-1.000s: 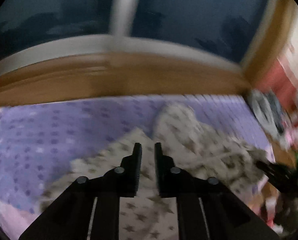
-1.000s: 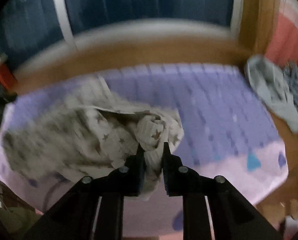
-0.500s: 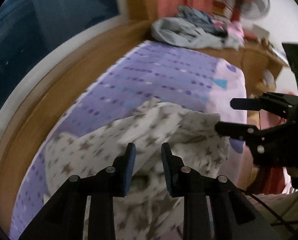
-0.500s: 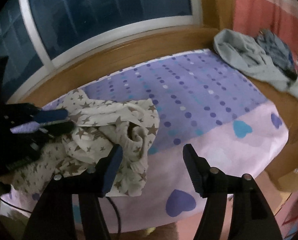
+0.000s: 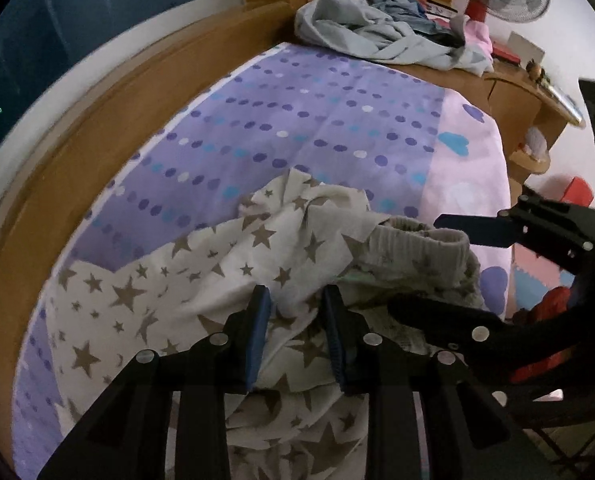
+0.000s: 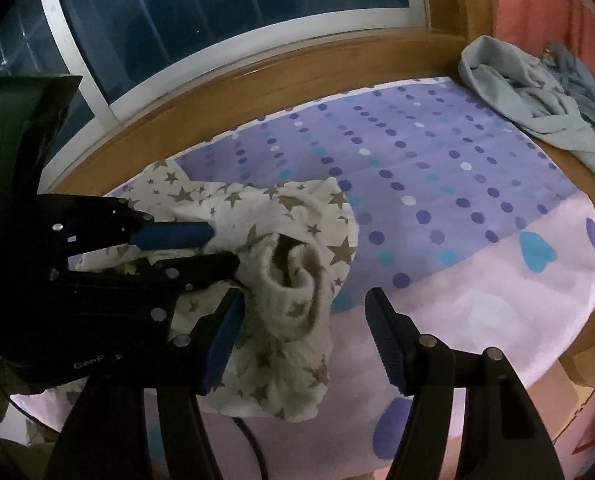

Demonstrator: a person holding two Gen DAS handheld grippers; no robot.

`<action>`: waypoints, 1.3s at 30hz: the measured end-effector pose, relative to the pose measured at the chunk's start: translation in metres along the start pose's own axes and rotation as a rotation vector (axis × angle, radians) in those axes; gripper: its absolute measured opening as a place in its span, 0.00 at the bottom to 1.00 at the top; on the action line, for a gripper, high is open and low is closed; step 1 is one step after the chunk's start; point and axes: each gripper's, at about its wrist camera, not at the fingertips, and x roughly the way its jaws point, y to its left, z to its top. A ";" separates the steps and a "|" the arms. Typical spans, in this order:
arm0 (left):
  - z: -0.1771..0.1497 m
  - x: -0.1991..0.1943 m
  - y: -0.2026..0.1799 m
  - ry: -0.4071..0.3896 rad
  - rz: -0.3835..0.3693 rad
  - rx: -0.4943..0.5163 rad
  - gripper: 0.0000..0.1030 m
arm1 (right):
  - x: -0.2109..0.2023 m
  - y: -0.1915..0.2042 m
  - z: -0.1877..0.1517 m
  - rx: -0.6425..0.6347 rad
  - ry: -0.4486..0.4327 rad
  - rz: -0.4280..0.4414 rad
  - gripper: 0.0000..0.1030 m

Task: Fold clothes

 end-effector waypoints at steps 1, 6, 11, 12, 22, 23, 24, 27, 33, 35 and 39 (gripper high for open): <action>-0.001 0.001 0.003 -0.003 -0.012 -0.015 0.27 | 0.002 0.001 0.000 -0.004 0.002 0.002 0.61; -0.001 -0.015 0.012 -0.103 -0.011 -0.070 0.08 | 0.004 0.005 0.000 -0.034 -0.011 -0.012 0.16; 0.003 -0.074 0.043 -0.273 0.067 -0.187 0.03 | -0.020 -0.006 0.014 0.034 -0.094 0.020 0.13; 0.002 -0.088 0.052 -0.308 0.099 -0.215 0.03 | -0.027 -0.009 0.017 0.050 -0.116 0.027 0.13; -0.017 -0.128 0.094 -0.279 0.127 -0.231 0.17 | -0.055 -0.010 0.031 0.021 -0.169 0.014 0.13; -0.017 -0.117 0.083 -0.246 0.114 -0.202 0.26 | -0.052 -0.008 0.028 0.006 -0.151 0.004 0.13; -0.016 -0.109 0.073 -0.225 0.100 -0.177 0.27 | -0.049 -0.007 0.025 -0.008 -0.132 -0.007 0.15; -0.009 -0.081 0.041 -0.152 0.056 -0.093 0.27 | -0.040 -0.003 0.016 -0.052 -0.075 -0.038 0.29; 0.011 -0.041 -0.019 -0.057 0.049 0.133 0.27 | -0.048 -0.003 0.006 -0.100 -0.104 -0.089 0.66; 0.018 -0.030 -0.032 -0.035 0.060 0.195 0.27 | -0.049 -0.007 0.007 -0.100 -0.113 -0.093 0.66; 0.026 -0.009 -0.039 0.018 0.087 0.232 0.27 | -0.039 -0.019 0.006 -0.047 -0.106 -0.085 0.66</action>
